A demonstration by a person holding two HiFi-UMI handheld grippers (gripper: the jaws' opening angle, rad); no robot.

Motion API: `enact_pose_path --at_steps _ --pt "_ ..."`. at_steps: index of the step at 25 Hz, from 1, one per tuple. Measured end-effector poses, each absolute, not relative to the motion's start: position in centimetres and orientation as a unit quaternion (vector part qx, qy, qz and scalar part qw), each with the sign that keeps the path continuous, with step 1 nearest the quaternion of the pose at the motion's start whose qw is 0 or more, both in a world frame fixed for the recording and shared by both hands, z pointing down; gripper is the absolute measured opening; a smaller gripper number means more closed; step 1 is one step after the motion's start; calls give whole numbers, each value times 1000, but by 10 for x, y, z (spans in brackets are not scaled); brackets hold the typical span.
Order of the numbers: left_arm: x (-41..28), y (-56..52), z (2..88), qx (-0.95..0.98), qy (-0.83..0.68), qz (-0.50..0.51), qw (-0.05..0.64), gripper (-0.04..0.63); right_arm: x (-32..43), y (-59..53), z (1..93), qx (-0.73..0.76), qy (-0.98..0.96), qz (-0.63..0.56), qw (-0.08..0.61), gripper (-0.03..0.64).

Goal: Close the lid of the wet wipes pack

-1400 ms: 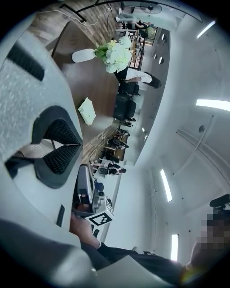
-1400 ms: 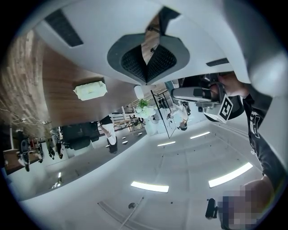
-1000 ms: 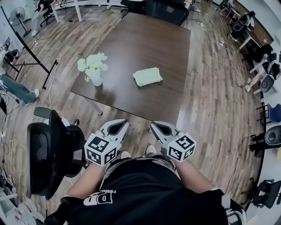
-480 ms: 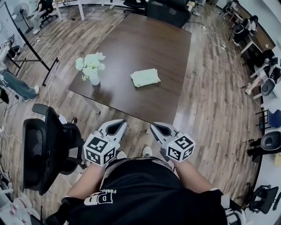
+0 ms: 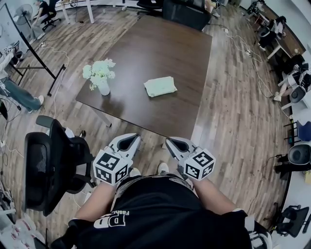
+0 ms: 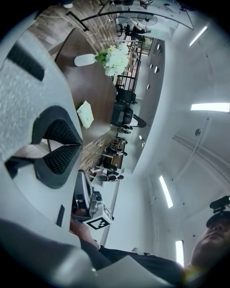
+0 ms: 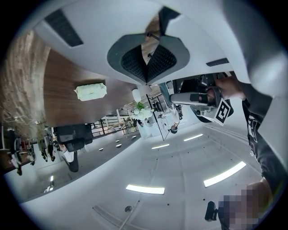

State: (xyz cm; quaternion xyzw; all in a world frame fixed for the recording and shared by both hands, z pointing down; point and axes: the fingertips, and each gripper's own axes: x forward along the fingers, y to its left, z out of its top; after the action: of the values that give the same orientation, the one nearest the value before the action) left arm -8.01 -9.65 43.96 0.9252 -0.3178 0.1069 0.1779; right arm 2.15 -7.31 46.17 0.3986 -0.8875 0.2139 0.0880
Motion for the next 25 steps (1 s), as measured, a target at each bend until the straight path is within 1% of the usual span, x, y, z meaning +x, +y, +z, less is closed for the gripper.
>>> enact_pose_path --at_steps 25 --pt "-82 -101 440 926 -315 109 178 20 19 -77 462 398 -888 212 90 5"
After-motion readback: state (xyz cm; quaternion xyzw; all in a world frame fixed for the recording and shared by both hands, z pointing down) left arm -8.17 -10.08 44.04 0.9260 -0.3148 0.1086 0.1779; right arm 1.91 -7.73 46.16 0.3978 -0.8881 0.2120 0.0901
